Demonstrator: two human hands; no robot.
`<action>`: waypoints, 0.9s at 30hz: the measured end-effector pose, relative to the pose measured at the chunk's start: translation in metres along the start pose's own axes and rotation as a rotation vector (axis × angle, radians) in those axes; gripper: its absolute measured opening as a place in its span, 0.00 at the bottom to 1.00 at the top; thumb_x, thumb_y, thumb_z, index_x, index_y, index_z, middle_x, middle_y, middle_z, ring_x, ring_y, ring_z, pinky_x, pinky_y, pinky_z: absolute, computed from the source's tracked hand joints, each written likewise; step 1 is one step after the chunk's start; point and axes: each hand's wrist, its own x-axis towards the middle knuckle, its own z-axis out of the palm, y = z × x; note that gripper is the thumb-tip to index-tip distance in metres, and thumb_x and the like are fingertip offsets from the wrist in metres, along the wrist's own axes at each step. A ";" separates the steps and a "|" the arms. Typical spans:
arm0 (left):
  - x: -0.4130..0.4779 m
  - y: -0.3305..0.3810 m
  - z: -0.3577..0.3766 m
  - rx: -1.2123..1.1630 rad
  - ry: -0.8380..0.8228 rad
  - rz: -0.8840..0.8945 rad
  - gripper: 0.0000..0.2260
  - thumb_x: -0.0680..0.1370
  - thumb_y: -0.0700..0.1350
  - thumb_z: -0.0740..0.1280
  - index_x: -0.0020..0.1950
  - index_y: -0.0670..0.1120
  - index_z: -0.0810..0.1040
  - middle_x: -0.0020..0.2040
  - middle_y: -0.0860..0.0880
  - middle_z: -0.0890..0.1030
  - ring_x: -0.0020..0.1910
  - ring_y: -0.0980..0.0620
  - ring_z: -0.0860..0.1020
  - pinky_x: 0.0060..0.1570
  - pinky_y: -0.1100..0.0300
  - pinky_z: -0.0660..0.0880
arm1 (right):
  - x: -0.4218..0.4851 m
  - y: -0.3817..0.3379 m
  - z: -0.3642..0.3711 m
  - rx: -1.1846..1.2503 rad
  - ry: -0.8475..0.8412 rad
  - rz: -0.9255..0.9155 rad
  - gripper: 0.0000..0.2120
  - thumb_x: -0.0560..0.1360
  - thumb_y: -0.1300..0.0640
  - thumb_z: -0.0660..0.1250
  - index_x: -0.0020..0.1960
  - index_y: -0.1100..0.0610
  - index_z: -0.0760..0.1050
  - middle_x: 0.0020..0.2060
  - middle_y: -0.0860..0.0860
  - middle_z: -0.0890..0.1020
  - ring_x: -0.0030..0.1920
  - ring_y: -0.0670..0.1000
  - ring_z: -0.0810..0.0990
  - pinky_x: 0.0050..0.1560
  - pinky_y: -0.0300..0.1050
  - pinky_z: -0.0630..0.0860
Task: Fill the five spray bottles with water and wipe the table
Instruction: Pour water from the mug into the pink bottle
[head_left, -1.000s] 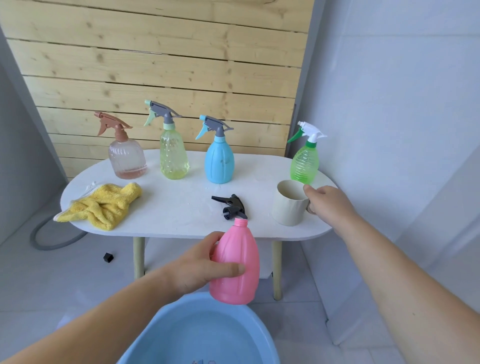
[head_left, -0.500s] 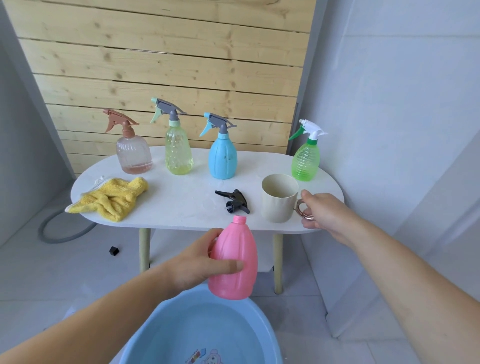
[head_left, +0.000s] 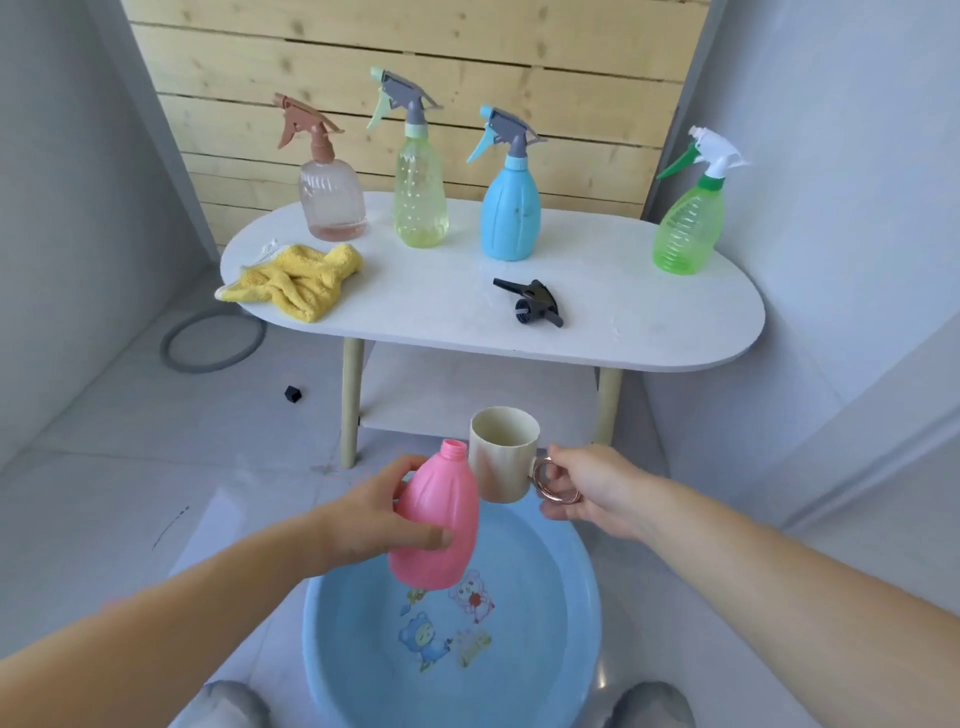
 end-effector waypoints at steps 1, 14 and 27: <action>0.001 -0.011 0.004 -0.012 0.019 -0.022 0.40 0.61 0.51 0.82 0.69 0.59 0.68 0.60 0.48 0.81 0.57 0.49 0.83 0.58 0.47 0.82 | 0.008 0.012 0.006 -0.029 -0.005 0.023 0.17 0.82 0.54 0.59 0.37 0.59 0.71 0.32 0.54 0.72 0.41 0.55 0.73 0.51 0.53 0.81; 0.016 -0.115 0.051 -0.019 0.051 -0.198 0.38 0.61 0.49 0.79 0.68 0.57 0.68 0.59 0.51 0.79 0.55 0.48 0.82 0.46 0.51 0.84 | 0.057 0.107 0.044 -0.653 -0.086 -0.054 0.17 0.81 0.48 0.60 0.46 0.59 0.80 0.33 0.47 0.70 0.34 0.48 0.68 0.36 0.41 0.65; 0.033 -0.154 0.062 -0.025 0.093 -0.251 0.36 0.62 0.49 0.80 0.67 0.56 0.70 0.57 0.52 0.79 0.53 0.51 0.82 0.47 0.55 0.83 | 0.088 0.138 0.049 -0.885 -0.163 -0.246 0.24 0.82 0.52 0.59 0.27 0.44 0.69 0.41 0.46 0.65 0.34 0.44 0.68 0.34 0.35 0.63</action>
